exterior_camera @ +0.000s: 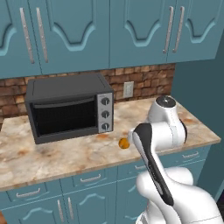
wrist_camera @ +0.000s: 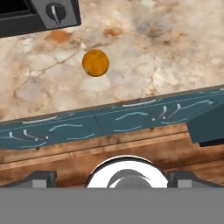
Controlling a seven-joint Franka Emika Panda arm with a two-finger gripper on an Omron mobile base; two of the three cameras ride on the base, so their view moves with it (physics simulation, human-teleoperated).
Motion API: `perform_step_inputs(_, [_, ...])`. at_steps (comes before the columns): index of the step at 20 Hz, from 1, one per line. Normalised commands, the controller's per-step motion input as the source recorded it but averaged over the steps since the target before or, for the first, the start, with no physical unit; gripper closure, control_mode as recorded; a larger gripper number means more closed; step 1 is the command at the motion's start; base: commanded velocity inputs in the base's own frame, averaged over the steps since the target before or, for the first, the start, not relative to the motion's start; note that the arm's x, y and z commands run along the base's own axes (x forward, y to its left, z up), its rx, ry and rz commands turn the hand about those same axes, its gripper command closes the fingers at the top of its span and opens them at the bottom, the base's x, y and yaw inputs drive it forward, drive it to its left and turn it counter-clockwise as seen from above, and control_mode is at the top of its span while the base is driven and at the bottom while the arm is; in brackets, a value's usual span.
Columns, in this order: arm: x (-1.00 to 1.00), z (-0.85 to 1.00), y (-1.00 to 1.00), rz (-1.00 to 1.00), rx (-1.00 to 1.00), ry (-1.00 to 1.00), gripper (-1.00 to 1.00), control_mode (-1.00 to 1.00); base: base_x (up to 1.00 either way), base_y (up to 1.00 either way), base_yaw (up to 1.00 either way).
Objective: Place the beer and liquor on the top shelf of the fridge to keep them out of children's reach, and place the orange on lower shelves for easy access.
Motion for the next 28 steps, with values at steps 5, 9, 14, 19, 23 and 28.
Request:
perform_step_inputs(5, [0.38, -0.29, 0.0, -0.02, 0.0, 0.08, -1.0, -1.0, 0.0, 0.0, 0.0])
perform_step_inputs(9, [0.37, -0.24, 0.0, -0.02, 0.0, 0.07, -1.0, -1.0, 0.0, 0.0, 0.0])
perform_step_inputs(14, [0.35, -0.25, 0.08, 0.0, 0.0, 0.04, -1.0, -1.0, 0.0, 0.0, 0.0])
perform_step_inputs(19, [0.33, -0.27, 0.1, 0.0, 0.0, 0.03, -1.0, -1.0, 0.0, 0.0, 0.0])
perform_step_inputs(23, [0.33, -0.26, 0.03, 0.0, 0.0, 0.02, -1.0, -1.0, 0.0, 0.0, 0.0])
perform_step_inputs(28, [0.31, -0.26, 0.01, 0.0, 0.0, 0.01, -1.0, -1.0, 0.0, 0.0, 0.0])
